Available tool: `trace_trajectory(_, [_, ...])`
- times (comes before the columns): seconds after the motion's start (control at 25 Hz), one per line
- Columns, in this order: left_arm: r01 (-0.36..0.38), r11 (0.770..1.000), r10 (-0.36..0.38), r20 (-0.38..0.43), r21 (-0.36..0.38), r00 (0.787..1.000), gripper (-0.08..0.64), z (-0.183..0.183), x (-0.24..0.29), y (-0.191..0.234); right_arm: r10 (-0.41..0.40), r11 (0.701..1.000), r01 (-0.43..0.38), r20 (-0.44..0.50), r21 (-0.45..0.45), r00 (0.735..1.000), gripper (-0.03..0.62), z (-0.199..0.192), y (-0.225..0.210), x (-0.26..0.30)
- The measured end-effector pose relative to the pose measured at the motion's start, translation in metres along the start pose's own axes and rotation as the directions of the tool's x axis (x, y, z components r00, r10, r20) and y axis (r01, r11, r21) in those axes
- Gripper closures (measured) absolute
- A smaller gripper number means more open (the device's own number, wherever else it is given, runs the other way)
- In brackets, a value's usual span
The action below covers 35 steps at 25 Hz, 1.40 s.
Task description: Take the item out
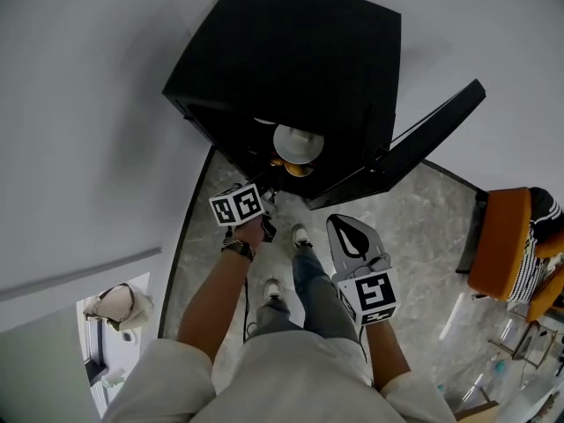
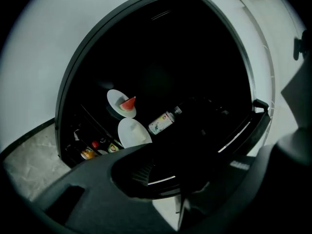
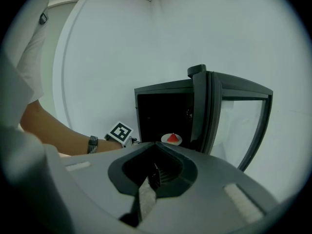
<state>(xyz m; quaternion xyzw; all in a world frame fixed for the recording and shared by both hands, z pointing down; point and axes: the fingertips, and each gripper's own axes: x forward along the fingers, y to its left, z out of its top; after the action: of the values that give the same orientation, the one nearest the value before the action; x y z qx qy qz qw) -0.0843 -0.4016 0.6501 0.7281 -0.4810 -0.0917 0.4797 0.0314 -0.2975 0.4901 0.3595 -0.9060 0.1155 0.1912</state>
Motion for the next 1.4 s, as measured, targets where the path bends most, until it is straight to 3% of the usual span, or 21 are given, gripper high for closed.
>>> trace_trajectory(0.36, [-0.034, 0.986, 0.033, -0.006, -0.165, 0.999, 0.456, -0.016, 0.036, 0.044, 0.006, 1.0, -0.006, -0.035, 0.008, 0.999, 0.583, -0.014, -0.004, 0.006])
trace_trajectory(0.68, [-0.025, 0.939, 0.04, 0.038, -0.344, 0.998, 0.442, -0.026, 0.057, 0.068, -0.004, 0.999, 0.006, -0.063, 0.031, 0.998, 0.584, -0.025, -0.009, 0.007])
trace_trajectory(1.0, [-0.01, 0.901, 0.048, 0.076, -0.433, 0.996, 0.443, -0.029, 0.068, 0.081, -0.015, 0.999, 0.019, -0.085, 0.047, 0.996, 0.584, -0.035, -0.011, 0.006])
trace_trajectory(1.4, [0.038, 0.865, 0.024, 0.118, -0.501, 0.993, 0.534, -0.027, 0.075, 0.084, -0.02, 0.999, 0.025, -0.103, 0.048, 0.995, 0.584, -0.041, -0.014, 0.008])
